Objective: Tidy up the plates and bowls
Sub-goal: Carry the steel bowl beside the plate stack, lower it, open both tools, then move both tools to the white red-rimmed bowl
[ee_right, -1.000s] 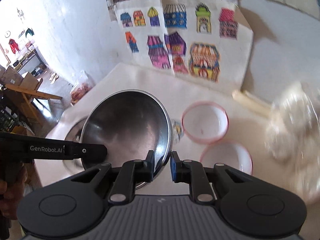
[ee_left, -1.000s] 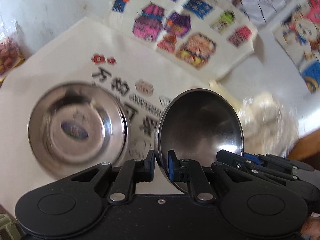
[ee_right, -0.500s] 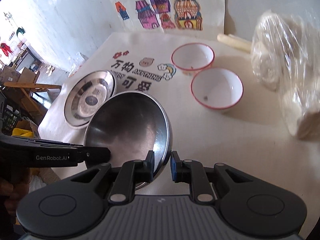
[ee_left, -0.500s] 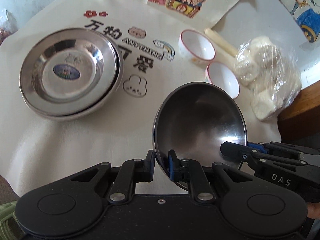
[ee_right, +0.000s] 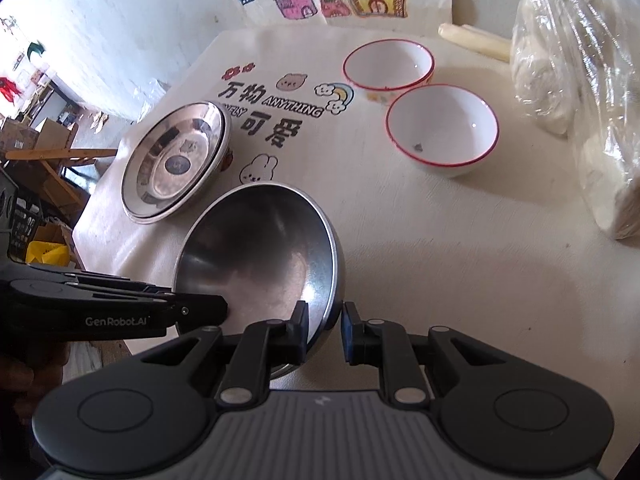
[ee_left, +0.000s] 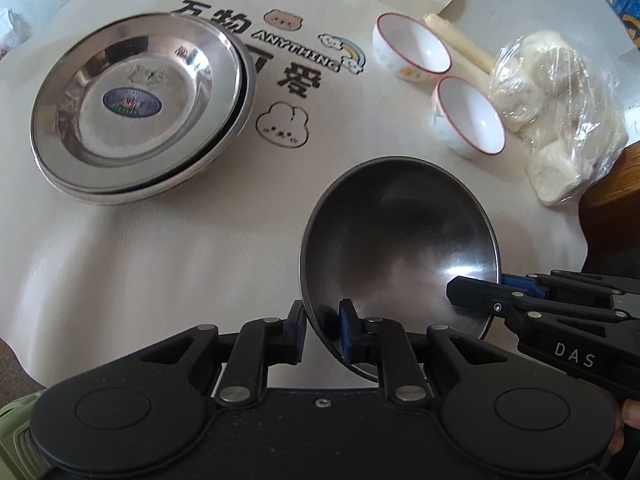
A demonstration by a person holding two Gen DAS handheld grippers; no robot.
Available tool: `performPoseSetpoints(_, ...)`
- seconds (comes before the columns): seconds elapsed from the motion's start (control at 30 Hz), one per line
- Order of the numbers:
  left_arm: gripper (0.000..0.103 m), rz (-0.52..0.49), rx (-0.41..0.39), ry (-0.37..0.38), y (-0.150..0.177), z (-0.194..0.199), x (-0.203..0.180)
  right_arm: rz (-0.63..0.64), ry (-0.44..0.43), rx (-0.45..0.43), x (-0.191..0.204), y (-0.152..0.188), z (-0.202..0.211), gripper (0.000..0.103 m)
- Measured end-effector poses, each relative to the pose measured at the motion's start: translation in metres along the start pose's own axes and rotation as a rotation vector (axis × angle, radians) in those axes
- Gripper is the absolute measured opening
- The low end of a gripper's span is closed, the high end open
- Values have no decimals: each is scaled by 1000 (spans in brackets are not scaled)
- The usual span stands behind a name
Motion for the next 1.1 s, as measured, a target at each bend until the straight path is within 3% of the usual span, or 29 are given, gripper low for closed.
performPoseSetpoints(0.5, 19, -45, 8, -40, -10, -5, -6, -26, -28, 13, -6, 4, -8, 20)
performPoseSetpoints(0.67, 25, -74, 12, -61, -13, -4, -10, -41, -51, 5, -9, 2, -10, 24)
performPoseSetpoints(0.77, 36, -84, 6, -72, -15, -4, -13, -51, -63, 2, -10, 3, -11, 27)
performPoseSetpoints(0.83, 53, -84, -5, -67, -16, -2, -14, -61, -68, -4, -11, 3, -11, 29)
performPoseSetpoints(0.9, 63, -80, -14, -75, -16, 0, -14, -69, -61, -13, -12, 4, -9, 32)
performPoseSetpoints(1.07, 71, -51, -40, -94, -20, 8, -11, -82, -39, -40, -17, 4, -1, 37)
performPoseSetpoints(1.1, 74, -46, -44, -96, -21, 10, -10, -88, -38, -45, -19, 5, 0, 45)
Point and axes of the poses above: each gripper's, at about its wrist camera, not at the fingertips, and z roughly against the way its jaws point, x to its left, y to its underside, the point moved 1 cm from there along -z, roughly the way its jaws point, and after that the axes turned 10 degrees about x, right-handed, at the moved point
